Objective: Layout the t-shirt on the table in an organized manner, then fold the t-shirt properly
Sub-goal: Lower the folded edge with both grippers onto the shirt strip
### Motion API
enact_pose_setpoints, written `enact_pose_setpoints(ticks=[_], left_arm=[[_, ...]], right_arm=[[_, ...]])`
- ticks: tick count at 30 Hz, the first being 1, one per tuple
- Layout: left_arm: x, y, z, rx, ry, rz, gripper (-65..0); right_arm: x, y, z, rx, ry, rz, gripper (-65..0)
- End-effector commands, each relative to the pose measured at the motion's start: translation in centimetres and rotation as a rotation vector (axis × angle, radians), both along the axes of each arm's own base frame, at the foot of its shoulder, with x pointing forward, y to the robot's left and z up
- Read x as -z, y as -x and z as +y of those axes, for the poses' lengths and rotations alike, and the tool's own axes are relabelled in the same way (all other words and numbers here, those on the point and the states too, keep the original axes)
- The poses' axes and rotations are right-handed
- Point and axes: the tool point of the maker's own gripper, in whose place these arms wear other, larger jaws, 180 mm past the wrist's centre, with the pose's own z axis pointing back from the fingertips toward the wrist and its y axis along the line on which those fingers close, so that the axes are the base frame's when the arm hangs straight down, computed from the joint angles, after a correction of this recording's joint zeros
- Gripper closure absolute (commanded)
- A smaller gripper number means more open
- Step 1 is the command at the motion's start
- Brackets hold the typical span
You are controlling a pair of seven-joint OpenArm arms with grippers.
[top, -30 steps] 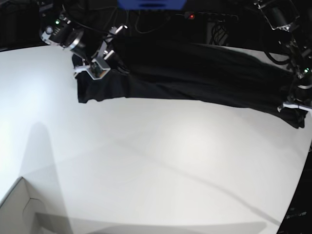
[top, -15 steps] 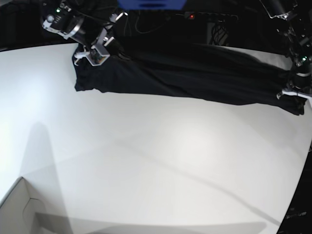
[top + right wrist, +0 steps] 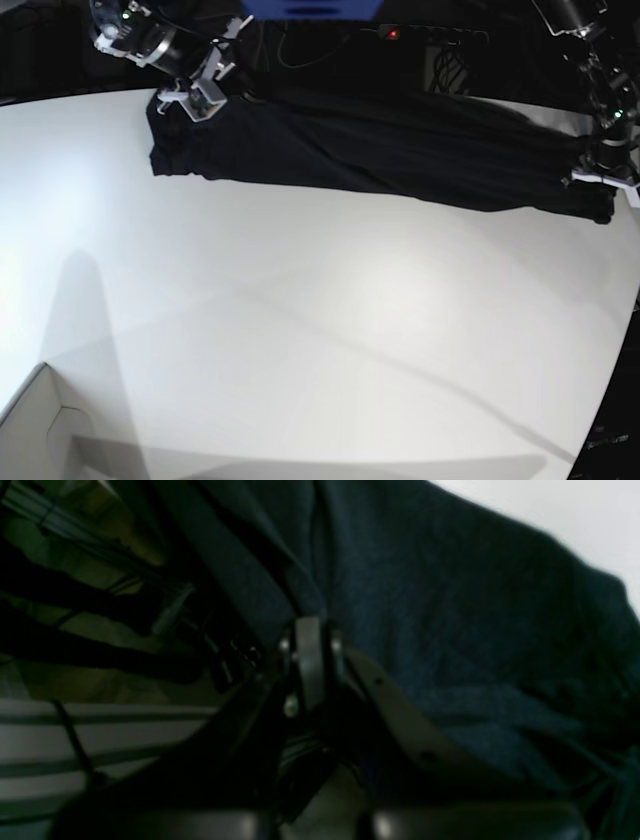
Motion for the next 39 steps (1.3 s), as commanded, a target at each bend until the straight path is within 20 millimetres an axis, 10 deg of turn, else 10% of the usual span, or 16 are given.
enact_pose_setpoints(ticks=[1,9,20,39], left_arm=[[-1.7,-0.6,1.0,0.0,-0.039,-0.043,-0.1],[-1.6,-0.6,0.9,0.0,-0.036,-0.037,-0.5],[-1.6,-0.6,0.9,0.001,-0.037,-0.036,-0.5],[-1.7,-0.8,0.9,0.001,-0.037,-0.04,-0.5]], right_arm=[[-0.4,-0.1,0.1,0.007,-0.02,-0.011,0.0],[1.5,-0.7,-0.7,0.022,0.0,0.022,-1.0],[1.7,-2.9,-1.4,0.037,0.014,-0.008,-24.1],[6.9,-6.5,-5.3,0.127,0.072,0.077,-24.4]])
